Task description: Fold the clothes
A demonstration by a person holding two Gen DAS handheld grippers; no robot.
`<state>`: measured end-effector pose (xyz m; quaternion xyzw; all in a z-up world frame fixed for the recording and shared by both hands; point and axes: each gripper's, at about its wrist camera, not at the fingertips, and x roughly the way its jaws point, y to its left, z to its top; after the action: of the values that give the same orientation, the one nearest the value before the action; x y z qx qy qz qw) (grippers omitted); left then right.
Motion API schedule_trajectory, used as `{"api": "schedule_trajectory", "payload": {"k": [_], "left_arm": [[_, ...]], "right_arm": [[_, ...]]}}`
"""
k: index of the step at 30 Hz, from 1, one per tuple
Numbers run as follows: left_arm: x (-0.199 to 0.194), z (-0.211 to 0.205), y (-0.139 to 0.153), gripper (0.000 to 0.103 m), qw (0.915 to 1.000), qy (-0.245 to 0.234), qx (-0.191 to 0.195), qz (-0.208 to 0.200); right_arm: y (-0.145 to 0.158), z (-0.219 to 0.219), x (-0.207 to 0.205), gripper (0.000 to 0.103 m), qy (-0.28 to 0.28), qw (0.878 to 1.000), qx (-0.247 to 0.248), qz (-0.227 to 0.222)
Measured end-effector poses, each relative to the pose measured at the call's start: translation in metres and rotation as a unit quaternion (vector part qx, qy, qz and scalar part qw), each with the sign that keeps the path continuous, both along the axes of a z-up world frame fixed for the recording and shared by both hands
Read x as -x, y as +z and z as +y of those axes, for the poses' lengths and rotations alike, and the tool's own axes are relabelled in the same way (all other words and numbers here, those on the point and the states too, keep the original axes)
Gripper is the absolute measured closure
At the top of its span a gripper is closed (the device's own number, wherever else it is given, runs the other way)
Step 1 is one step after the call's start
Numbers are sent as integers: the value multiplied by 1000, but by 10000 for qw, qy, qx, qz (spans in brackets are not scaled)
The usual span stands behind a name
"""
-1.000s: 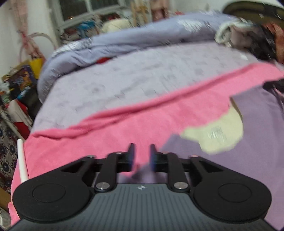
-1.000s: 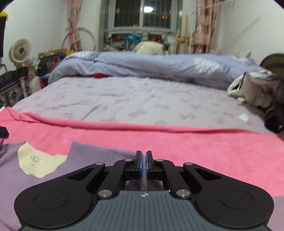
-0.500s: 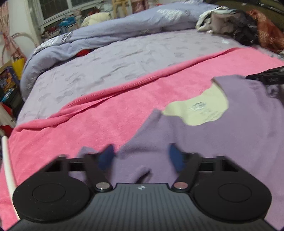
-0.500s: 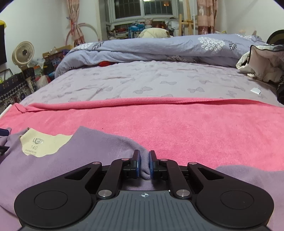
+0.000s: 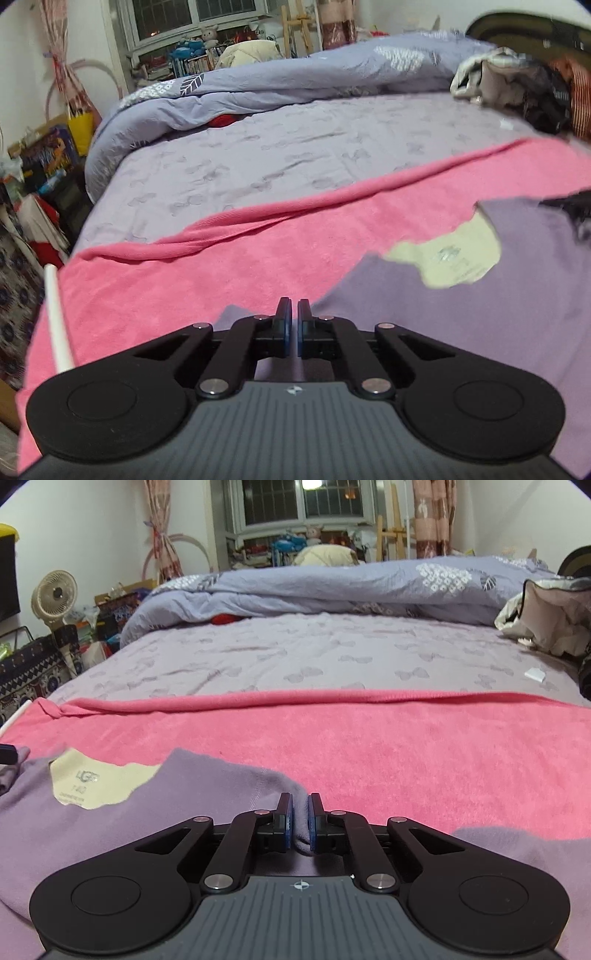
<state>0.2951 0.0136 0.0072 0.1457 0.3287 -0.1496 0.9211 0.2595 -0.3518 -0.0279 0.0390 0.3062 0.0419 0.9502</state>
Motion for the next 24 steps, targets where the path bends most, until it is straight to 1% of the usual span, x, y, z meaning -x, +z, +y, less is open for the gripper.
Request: {"api": "schedule_trajectory", "payload": {"k": [1, 2, 3, 4, 5, 6, 7, 9, 12, 13, 15, 20, 24], "left_arm": [[0, 1, -1, 99, 10000, -3, 15, 59], [-1, 2, -3, 85, 9999, -7, 30, 118], [-1, 2, -4, 74, 9998, -37, 49, 178], [-1, 0, -6, 49, 9996, -121, 73, 242], [-1, -3, -8, 29, 9993, -225, 70, 295], [0, -9, -11, 24, 9988, -371, 12, 328], [1, -14, -15, 24, 9984, -468, -79, 322], [3, -25, -23, 29, 9982, -475, -325, 169], [6, -29, -24, 65, 9986, -497, -142, 88], [6, -30, -24, 98, 9988, -463, -121, 83], [6, -30, -23, 99, 9993, -364, -100, 49], [8, -24, -12, 102, 9997, -171, -6, -198], [-1, -9, 3, 103, 9989, 159, 285, -331]], "right_arm": [[0, 0, 0, 92, 7, 10000, -17, -2], [0, 0, 0, 92, 6, 10000, -23, -5], [-1, 0, 0, 92, 6, 10000, -23, 0], [-1, 0, 0, 91, 7, 10000, -20, 5], [-1, 0, 0, 91, 8, 10000, -18, 10], [-1, 0, 0, 91, 9, 10000, -15, 15], [-1, 0, 0, 91, 9, 10000, -16, 20], [-1, 0, 0, 91, 12, 10000, -23, 35], [-2, 0, 0, 91, 15, 10000, -14, 46], [-2, 0, 0, 91, 15, 10000, -10, 45], [-2, 0, 0, 91, 13, 10000, -13, 39], [0, -1, 3, 91, 2, 10000, -23, -59], [3, -3, 6, 92, 0, 9998, -90, -192]]}}
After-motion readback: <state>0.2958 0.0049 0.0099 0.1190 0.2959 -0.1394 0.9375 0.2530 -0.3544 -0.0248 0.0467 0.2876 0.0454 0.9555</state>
